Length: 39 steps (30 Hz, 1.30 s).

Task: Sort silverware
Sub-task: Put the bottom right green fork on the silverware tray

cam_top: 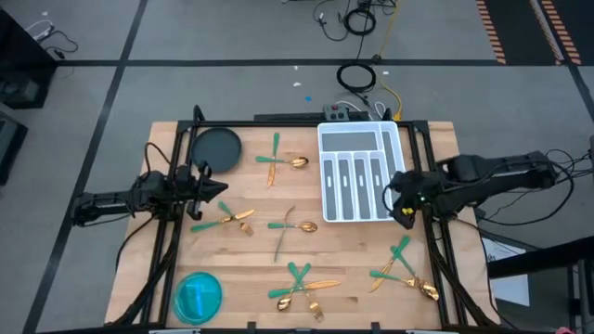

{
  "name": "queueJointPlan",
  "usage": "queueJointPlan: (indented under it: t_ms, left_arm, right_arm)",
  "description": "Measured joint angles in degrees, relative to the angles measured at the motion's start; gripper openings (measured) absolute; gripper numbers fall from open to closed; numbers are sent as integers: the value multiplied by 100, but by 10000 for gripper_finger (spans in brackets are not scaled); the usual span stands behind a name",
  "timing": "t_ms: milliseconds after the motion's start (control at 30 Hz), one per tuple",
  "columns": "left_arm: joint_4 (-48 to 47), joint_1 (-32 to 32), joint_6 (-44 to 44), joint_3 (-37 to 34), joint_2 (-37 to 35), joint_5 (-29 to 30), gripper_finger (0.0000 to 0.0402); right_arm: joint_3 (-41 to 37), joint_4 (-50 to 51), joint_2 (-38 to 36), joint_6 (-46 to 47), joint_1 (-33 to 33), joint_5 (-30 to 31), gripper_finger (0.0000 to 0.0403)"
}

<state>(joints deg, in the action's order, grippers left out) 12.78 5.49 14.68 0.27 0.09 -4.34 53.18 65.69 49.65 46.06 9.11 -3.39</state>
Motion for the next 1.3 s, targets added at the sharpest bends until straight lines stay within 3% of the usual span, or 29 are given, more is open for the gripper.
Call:
queueJointPlan:
  t_ms: [200, 400, 533, 767, 933, 1033, 1133, 1200, 1300]
  left_arm:
    - [86, -1, -99, 0, -1, 7, 5]
    - [804, 1, 317, 0, 5, 18, 5]
    - [1372, -1, 236, 8, 5, 169, 5]
    - [1296, -172, 1061, 932, 694, -285, 29]
    - [57, -574, 94, 2819, 2190, -370, 47]
    - [-2111, -769, -732, 4276, 3371, -246, 49]
    - [-4193, -803, -924, 5335, 4438, -4, 50]
    - [-4555, -801, -922, 5528, 4913, -60, 50]
    - [-4112, -803, -871, 5470, 5183, -498, 50]
  right_arm:
    - [3, 158, 272, 1659, 1310, 524, 171]
    - [3, -192, 1207, 2598, 2906, 1276, 171]
    - [3, -303, 1847, 3006, 3605, 1371, 173]
    - [7, -1224, 2491, 3956, 4413, 1444, 228]
    - [7, -1205, 2866, 4313, 4666, 1508, 281]
    - [7, -1201, 2978, 4328, 4670, 1508, 294]
    - [7, -1147, 3048, 4211, 4670, 1464, 296]
    - [7, -1097, 3133, 3938, 4668, 1188, 297]
    - [7, -1098, 3386, 3205, 4668, 485, 297]
